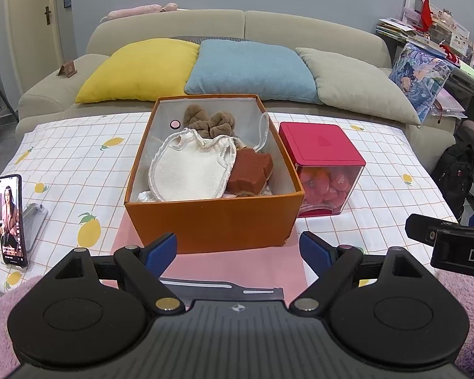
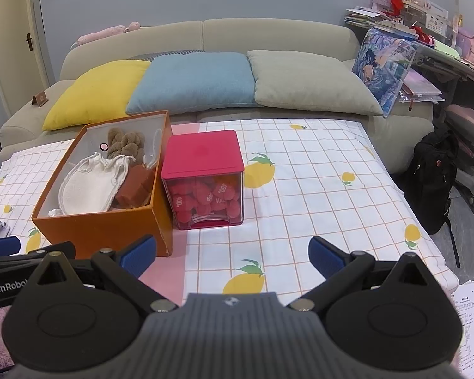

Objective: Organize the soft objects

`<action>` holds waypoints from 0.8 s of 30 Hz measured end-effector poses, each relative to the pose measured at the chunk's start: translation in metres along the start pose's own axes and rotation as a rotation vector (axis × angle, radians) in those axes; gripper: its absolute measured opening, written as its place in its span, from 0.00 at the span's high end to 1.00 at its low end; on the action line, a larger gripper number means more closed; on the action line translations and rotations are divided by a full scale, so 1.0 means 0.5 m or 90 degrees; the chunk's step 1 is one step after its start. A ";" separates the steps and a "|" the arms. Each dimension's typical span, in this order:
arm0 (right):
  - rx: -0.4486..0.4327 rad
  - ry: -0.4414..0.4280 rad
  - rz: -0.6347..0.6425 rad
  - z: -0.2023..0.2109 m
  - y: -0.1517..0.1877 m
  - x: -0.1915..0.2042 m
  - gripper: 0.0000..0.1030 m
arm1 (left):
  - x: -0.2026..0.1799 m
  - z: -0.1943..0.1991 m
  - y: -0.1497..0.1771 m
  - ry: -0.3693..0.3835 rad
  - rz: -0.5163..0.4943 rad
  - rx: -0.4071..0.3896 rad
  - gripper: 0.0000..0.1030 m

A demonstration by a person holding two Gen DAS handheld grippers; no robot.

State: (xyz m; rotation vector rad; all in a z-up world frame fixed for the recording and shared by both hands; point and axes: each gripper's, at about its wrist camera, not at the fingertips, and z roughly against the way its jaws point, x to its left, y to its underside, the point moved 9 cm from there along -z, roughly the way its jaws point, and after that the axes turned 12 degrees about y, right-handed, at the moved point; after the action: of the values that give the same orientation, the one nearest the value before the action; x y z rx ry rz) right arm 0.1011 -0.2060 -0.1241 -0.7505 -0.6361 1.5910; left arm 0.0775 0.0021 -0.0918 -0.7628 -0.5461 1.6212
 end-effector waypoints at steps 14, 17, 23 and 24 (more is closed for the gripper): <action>-0.001 -0.001 0.003 -0.001 0.000 0.000 0.03 | -0.002 0.000 -0.002 0.001 -0.004 -0.001 0.01; 0.002 -0.002 0.002 -0.004 0.004 0.000 0.03 | -0.002 0.000 -0.002 0.000 -0.004 -0.001 0.01; 0.005 -0.002 0.002 -0.005 0.009 0.001 0.03 | -0.002 0.000 -0.003 0.001 -0.005 0.000 0.01; 0.005 -0.003 0.001 -0.005 0.010 0.001 0.03 | -0.002 0.000 -0.002 0.001 -0.004 0.000 0.01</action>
State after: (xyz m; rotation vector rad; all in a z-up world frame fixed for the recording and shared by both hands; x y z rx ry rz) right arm 0.1000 -0.2063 -0.1295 -0.7427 -0.6319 1.5967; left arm 0.0784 0.0012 -0.0907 -0.7618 -0.5476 1.6141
